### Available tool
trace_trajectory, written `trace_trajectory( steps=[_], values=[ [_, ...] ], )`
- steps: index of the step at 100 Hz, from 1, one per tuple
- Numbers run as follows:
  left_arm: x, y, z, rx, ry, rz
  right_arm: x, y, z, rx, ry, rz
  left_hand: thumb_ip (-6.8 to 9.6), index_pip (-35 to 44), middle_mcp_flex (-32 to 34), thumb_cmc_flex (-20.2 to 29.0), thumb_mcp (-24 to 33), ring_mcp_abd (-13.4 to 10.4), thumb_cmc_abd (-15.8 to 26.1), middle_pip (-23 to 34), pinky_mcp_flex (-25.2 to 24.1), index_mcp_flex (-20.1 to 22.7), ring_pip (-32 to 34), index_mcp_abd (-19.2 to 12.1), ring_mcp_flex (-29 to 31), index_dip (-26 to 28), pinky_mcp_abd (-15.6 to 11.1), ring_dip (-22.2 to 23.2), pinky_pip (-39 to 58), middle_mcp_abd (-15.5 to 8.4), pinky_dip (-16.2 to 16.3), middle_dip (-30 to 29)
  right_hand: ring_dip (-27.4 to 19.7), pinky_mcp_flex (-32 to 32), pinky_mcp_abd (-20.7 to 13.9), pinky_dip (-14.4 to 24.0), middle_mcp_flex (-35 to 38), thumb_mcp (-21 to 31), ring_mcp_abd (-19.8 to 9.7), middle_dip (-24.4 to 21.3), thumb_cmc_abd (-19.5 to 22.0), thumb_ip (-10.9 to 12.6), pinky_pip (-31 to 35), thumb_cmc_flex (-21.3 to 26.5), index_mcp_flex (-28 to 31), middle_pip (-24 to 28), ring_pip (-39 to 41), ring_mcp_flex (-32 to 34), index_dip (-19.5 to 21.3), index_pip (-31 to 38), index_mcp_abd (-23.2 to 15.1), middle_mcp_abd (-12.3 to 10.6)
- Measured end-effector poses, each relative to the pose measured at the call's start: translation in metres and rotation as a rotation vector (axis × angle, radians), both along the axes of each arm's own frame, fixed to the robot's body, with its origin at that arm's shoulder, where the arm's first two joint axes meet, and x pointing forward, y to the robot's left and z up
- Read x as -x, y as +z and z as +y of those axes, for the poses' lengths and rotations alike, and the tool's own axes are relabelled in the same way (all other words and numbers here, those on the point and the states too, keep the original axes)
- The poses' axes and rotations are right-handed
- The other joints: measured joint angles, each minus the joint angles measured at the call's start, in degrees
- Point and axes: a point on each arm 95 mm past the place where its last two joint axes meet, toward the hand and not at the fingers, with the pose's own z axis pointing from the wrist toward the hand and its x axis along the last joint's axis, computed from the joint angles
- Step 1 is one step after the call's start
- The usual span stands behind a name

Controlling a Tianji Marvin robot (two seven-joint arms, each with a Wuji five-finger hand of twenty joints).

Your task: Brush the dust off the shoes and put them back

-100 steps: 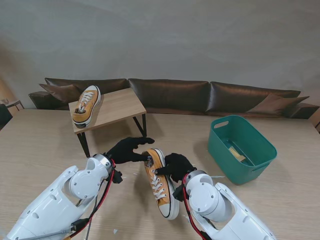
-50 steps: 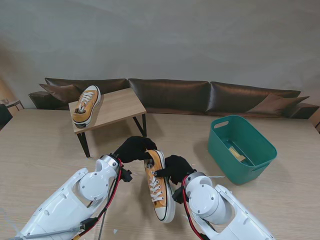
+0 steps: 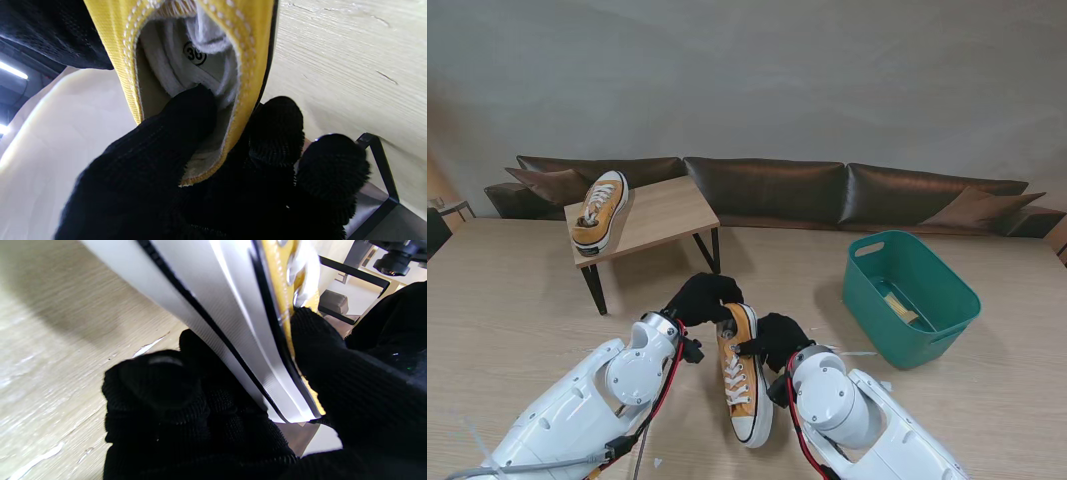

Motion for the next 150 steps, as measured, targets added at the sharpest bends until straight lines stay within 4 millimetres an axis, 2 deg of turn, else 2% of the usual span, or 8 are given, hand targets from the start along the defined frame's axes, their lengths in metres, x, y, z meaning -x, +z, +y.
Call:
trace_trajectory(
  steps=[11, 23, 31, 61, 77, 90, 117, 150],
  values=[
    [0.0, -0.001, 0.002, 0.027, 0.039, 0.021, -0.001, 0.0, -0.001, -0.027, -0.016, 0.013, 0.06, 1.3, 0.0, -0.6, 1.6, -0.1, -1.4, 0.9, 0.5, 0.2, 2.9, 0.0, 0.0, -0.9, 0.0, 0.0, 1.3, 0.1, 0.0, 1.5, -2.7, -0.2, 2.8, 0.0, -4.9, 0.1, 3.5, -3.7, 2.0, 1.0, -6.3, -1.0, -3.1, 0.5, -11.8, -2.3, -3.5, 1.5, 0.0, 0.8],
    [0.005, -0.004, 0.005, 0.024, 0.092, 0.03, -0.004, 0.001, -0.005, -0.073, -0.033, 0.039, 0.1, 2.7, 0.3, -1.2, 2.7, -0.1, -3.7, 3.8, 0.8, 1.7, 4.6, 0.0, 0.3, -1.9, -0.5, -0.6, 2.8, 0.1, 1.5, 2.5, -3.9, -3.1, 4.5, -0.1, -12.1, 0.1, 6.3, -9.1, 10.1, 11.7, -12.3, -9.3, -5.1, -3.4, -20.3, -8.9, 0.0, -4.5, -2.2, 0.7],
    [0.009, -0.006, 0.008, 0.03, 0.136, 0.046, -0.006, 0.004, -0.009, -0.092, -0.045, 0.045, 0.09, 3.8, 0.8, -1.7, 3.5, -0.1, -4.5, 4.9, 0.9, 2.3, 5.5, 0.0, 0.7, -2.3, -0.7, -1.2, 3.5, 0.1, 2.2, 2.6, -5.6, -5.8, 4.7, -0.1, -15.9, 0.1, 6.9, -10.5, 13.3, 14.7, -13.7, -12.3, -8.6, -3.9, -24.7, -12.8, 1.1, -7.5, -3.6, 0.7],
    [0.022, -0.009, 0.02, -0.012, 0.295, 0.068, -0.012, -0.002, -0.021, -0.088, -0.041, 0.105, 0.05, 7.1, 1.4, -3.3, 8.1, -0.5, -8.7, 9.5, 1.6, 3.6, 8.9, 0.0, 0.9, -2.9, -2.1, -2.9, 6.4, -0.1, 4.5, 4.0, -7.4, -5.9, 4.8, -0.1, -24.4, -8.5, 8.5, -14.1, 13.4, 15.2, -17.1, -16.1, -17.0, -6.8, -28.0, -21.2, -2.6, -13.2, -3.2, 0.7],
    [0.03, -0.007, 0.029, 0.036, 0.411, 0.068, -0.013, -0.006, -0.03, -0.067, 0.009, 0.169, 0.05, 8.2, 1.4, -3.9, 10.1, -0.6, -10.7, 10.3, 1.9, 4.3, 9.9, -0.3, 0.9, -2.9, -2.3, -3.2, 7.7, -0.2, 5.2, 4.1, -7.4, -5.9, 3.8, -0.1, -27.1, -20.3, 8.5, -14.7, 16.6, 16.0, -17.5, -18.2, -18.8, -6.8, -27.5, -23.5, -3.8, -14.6, -2.8, 0.7],
    [0.033, -0.006, 0.035, 0.133, 0.49, 0.109, -0.013, -0.007, -0.04, -0.056, 0.029, 0.194, 0.05, 9.5, 1.4, -3.9, 10.8, -0.7, -12.5, 10.1, 1.9, 5.0, 10.6, -0.8, 0.9, -2.9, -2.6, -3.4, 7.9, -0.2, 5.9, 4.0, -6.4, -5.9, 2.3, 0.5, -28.8, -26.1, 8.2, -14.8, 17.8, 16.7, -17.5, -20.4, -18.7, -7.3, -25.0, -24.2, -3.8, -14.7, -2.8, 0.7],
    [0.035, -0.006, 0.036, 0.163, 0.558, 0.134, -0.006, -0.011, -0.057, -0.037, 0.116, 0.227, 0.04, 10.8, 1.4, -3.9, 11.8, -0.7, -13.4, 10.1, 2.0, 5.4, 11.7, -1.0, 0.9, -3.0, -2.9, -3.9, 9.2, -0.2, 6.8, 3.9, -4.9, -6.0, -1.3, 1.7, -34.4, -23.9, 5.8, -14.9, 15.9, 16.7, -17.5, -23.9, -19.5, -8.3, -22.6, -29.2, -3.8, -18.0, -2.7, 0.7],
    [0.036, -0.005, 0.035, 0.124, 0.548, 0.151, 0.041, -0.021, -0.055, 0.082, 0.227, 0.162, 0.04, 11.0, 1.4, -4.0, 12.1, -0.8, -13.4, 10.0, 2.0, 5.4, 11.9, -1.0, 0.9, -3.3, -3.0, -4.1, 9.3, -0.2, 7.3, 3.9, -4.8, -8.0, -2.1, 1.8, -42.0, -22.7, 5.3, -14.4, 13.1, 17.5, -19.7, -22.3, -25.3, -7.4, -22.4, -34.1, -3.9, -20.5, -2.1, 0.6]
  ],
)
